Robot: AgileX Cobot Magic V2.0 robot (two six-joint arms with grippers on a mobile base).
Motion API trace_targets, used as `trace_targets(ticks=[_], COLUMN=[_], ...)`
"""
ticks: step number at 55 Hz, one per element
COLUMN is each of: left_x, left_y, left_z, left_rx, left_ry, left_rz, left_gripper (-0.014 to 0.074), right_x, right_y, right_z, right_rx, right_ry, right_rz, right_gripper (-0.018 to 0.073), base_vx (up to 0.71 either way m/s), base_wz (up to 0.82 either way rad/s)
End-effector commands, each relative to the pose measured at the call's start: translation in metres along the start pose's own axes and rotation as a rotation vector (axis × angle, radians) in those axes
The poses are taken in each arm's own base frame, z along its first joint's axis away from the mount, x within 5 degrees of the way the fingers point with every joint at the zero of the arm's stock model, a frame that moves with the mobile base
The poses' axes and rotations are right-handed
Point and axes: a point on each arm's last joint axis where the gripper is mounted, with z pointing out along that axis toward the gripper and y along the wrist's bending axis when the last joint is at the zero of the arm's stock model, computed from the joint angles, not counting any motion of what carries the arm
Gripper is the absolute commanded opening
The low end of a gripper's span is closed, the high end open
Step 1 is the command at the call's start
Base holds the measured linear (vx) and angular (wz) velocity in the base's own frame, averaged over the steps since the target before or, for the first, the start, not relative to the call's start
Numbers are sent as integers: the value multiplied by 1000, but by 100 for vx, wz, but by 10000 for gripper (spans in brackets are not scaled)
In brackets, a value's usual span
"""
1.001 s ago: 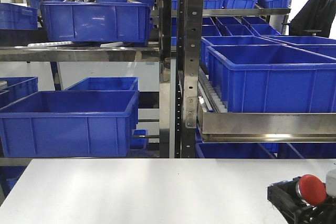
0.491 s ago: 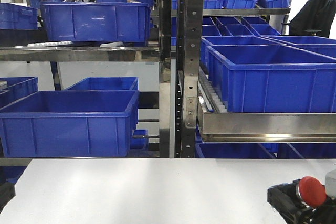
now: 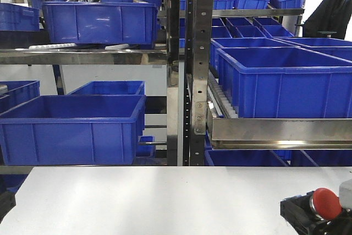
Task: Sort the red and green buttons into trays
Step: 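Lift both held buttons up off the table, then drive the base to the green and red trays holding both buttons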
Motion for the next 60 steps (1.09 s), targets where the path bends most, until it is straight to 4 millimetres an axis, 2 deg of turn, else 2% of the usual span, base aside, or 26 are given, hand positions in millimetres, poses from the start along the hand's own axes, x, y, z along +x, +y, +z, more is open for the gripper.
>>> trace_targets(ticks=[1, 60], left_x=[-20, -20], left_y=[-4, -4], left_z=[-2, -2], left_rx=[37, 37], left_ry=[-120, -120], left_rz=[-14, -14], left_gripper=[-3, -3], right_x=[-22, -22], right_y=[1, 1], right_z=[-5, -5], right_rx=[-7, -7], right_ry=[-133, -133], right_rz=[0, 0], right_gripper=[-9, -9], base_vx=[0, -4], base_wz=[0, 1])
